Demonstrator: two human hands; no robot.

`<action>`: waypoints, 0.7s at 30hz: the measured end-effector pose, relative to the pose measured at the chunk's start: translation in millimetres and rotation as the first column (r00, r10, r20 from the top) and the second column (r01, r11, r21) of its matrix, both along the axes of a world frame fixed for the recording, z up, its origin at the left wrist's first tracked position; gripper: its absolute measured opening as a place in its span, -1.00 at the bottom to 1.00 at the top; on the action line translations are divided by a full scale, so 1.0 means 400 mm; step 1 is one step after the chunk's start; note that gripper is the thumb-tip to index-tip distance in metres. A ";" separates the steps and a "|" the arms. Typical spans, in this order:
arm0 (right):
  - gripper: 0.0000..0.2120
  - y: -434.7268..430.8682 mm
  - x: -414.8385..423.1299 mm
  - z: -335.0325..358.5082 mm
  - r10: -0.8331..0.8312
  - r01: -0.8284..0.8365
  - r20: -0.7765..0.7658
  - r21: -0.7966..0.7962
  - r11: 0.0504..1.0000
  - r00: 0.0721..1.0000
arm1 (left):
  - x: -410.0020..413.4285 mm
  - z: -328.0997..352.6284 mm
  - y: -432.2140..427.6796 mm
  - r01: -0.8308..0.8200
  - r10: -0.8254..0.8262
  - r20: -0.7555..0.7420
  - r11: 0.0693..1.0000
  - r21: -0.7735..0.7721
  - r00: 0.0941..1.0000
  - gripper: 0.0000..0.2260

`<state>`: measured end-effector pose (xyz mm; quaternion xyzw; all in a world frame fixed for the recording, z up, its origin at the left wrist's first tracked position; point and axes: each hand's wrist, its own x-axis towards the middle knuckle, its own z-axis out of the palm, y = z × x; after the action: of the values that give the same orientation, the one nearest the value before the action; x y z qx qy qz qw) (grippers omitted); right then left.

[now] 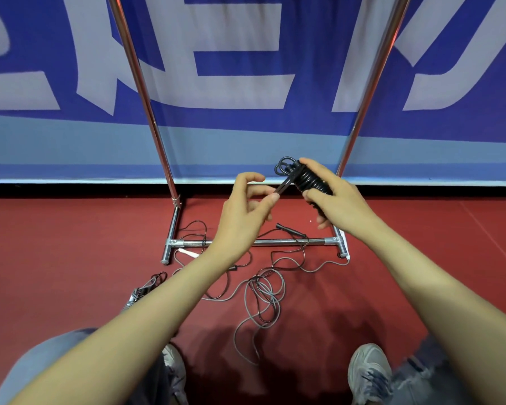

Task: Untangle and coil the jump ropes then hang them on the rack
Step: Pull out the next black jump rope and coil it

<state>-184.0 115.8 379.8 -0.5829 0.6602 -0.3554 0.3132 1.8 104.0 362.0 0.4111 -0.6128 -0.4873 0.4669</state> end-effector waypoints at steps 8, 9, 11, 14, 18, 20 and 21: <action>-0.45 0.005 0.008 0.036 0.106 -0.131 0.321 0.058 0.990 0.941 | 0.030 -0.001 -0.041 0.242 -0.191 -0.160 0.874 0.421 0.969 -0.94; -0.44 0.011 0.004 0.044 0.147 -0.179 0.365 0.057 0.982 0.919 | 0.041 -0.008 -0.052 0.235 -0.208 -0.109 0.876 0.421 0.972 -0.92; -0.44 0.029 -0.008 0.061 0.258 -0.321 0.444 0.070 0.945 0.858 | 0.062 -0.018 -0.068 0.236 -0.253 -0.004 0.899 0.370 0.968 -0.90; -0.44 0.061 -0.013 0.076 0.442 -0.579 0.497 0.159 0.799 0.747 | 0.087 -0.018 -0.079 0.329 -0.362 0.078 0.903 0.277 0.929 -0.86; -0.46 0.071 0.006 0.055 0.557 -0.697 0.427 0.336 0.633 0.712 | 0.100 0.000 -0.079 0.435 -0.494 0.248 0.863 0.257 0.834 -0.81; -0.47 0.069 0.021 0.039 0.588 -0.674 0.335 0.437 0.596 0.736 | 0.093 -0.001 -0.080 0.423 -0.473 0.409 0.881 0.212 0.780 -0.82; -0.47 0.069 0.030 0.031 0.591 -0.651 0.294 0.477 0.590 0.751 | 0.086 -0.005 -0.078 0.406 -0.442 0.469 0.895 0.182 0.764 -0.80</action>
<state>-172.2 143.4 392.2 -0.6404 0.4704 -0.0467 0.6054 36.4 72.9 360.0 0.3895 -0.7717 -0.4780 0.1554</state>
